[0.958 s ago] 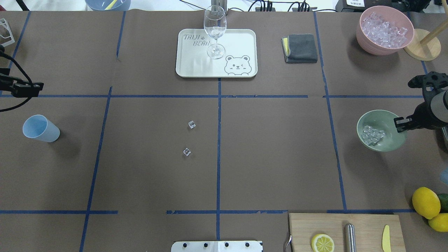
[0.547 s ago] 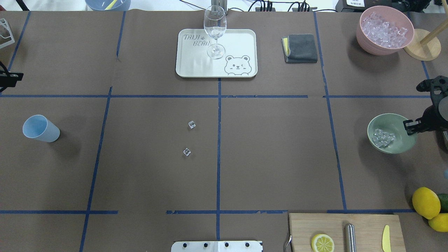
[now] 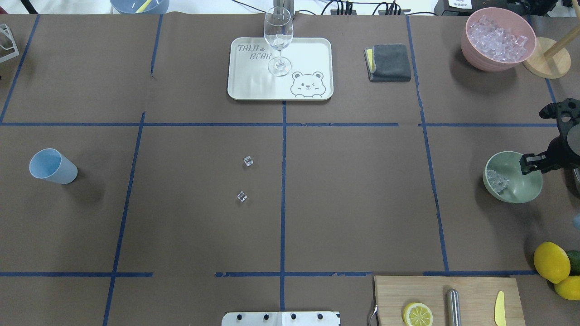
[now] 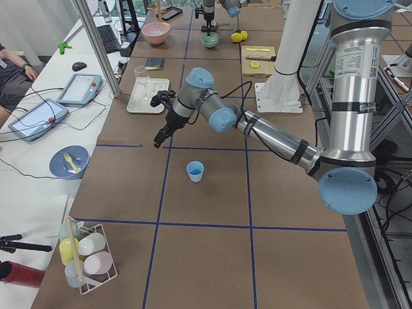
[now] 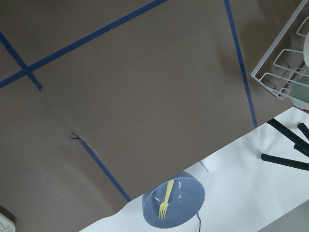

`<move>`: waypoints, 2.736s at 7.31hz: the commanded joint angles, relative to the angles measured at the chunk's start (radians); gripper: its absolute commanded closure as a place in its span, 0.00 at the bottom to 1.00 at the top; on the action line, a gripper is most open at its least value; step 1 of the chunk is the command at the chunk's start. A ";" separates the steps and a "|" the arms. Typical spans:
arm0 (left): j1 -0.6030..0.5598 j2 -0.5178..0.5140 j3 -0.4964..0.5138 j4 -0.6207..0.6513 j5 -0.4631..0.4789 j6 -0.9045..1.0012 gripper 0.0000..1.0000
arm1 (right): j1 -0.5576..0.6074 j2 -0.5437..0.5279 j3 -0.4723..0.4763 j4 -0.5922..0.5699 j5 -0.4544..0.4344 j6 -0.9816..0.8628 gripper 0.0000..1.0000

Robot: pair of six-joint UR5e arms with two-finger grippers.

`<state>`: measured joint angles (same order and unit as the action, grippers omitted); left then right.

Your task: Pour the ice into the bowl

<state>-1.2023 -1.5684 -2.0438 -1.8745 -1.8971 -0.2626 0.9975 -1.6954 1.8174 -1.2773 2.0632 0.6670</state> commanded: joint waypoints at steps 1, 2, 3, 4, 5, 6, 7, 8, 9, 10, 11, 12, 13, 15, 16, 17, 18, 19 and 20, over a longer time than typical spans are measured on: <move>-0.017 -0.031 0.017 0.097 -0.032 0.076 0.00 | 0.093 -0.006 0.000 -0.017 0.008 -0.147 0.00; -0.098 -0.097 0.049 0.198 -0.086 0.151 0.00 | 0.168 -0.001 -0.006 -0.080 0.008 -0.303 0.00; -0.174 -0.143 0.088 0.277 -0.177 0.233 0.00 | 0.259 0.025 -0.009 -0.150 0.017 -0.437 0.00; -0.230 -0.154 0.100 0.329 -0.230 0.311 0.00 | 0.371 0.031 -0.047 -0.180 0.108 -0.563 0.00; -0.264 -0.156 0.123 0.384 -0.250 0.330 0.00 | 0.480 0.042 -0.122 -0.180 0.230 -0.657 0.00; -0.284 -0.142 0.158 0.394 -0.291 0.351 0.00 | 0.566 0.061 -0.185 -0.188 0.317 -0.735 0.00; -0.287 -0.137 0.198 0.397 -0.337 0.356 0.00 | 0.614 0.062 -0.191 -0.200 0.357 -0.741 0.00; -0.290 -0.119 0.221 0.396 -0.344 0.356 0.00 | 0.627 0.045 -0.181 -0.191 0.339 -0.731 0.00; -0.309 -0.075 0.221 0.384 -0.347 0.356 0.00 | 0.627 0.045 -0.162 -0.191 0.330 -0.728 0.00; -0.338 -0.040 0.221 0.382 -0.349 0.356 0.00 | 0.627 0.039 -0.132 -0.189 0.328 -0.730 0.00; -0.350 -0.023 0.223 0.382 -0.350 0.356 0.00 | 0.627 0.043 -0.132 -0.191 0.334 -0.728 0.00; -0.361 0.003 0.232 0.382 -0.393 0.358 0.00 | 0.626 0.040 -0.133 -0.201 0.342 -0.719 0.00; -0.364 0.046 0.253 0.374 -0.419 0.367 0.00 | 0.625 0.039 -0.141 -0.201 0.347 -0.689 0.00; -0.365 0.100 0.331 0.278 -0.425 0.370 0.00 | 0.625 0.037 -0.150 -0.200 0.368 -0.678 0.00; -0.364 0.106 0.379 0.223 -0.462 0.370 0.00 | 0.625 0.037 -0.152 -0.200 0.371 -0.678 0.00; -0.362 0.099 0.411 0.189 -0.467 0.364 0.00 | 0.625 0.037 -0.147 -0.200 0.373 -0.678 0.00; -0.362 0.091 0.406 0.187 -0.467 0.356 0.00 | 0.625 0.037 -0.142 -0.198 0.379 -0.678 0.00; -0.364 0.091 0.398 0.190 -0.465 0.356 0.00 | 0.625 0.037 -0.147 -0.198 0.377 -0.678 0.00; -0.364 0.090 0.389 0.192 -0.464 0.355 0.00 | 0.625 0.037 -0.147 -0.200 0.377 -0.678 0.00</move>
<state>-1.5655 -1.4766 -1.6473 -1.6821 -2.3617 0.0945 1.6230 -1.6582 1.6715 -1.4762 2.4400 -0.0108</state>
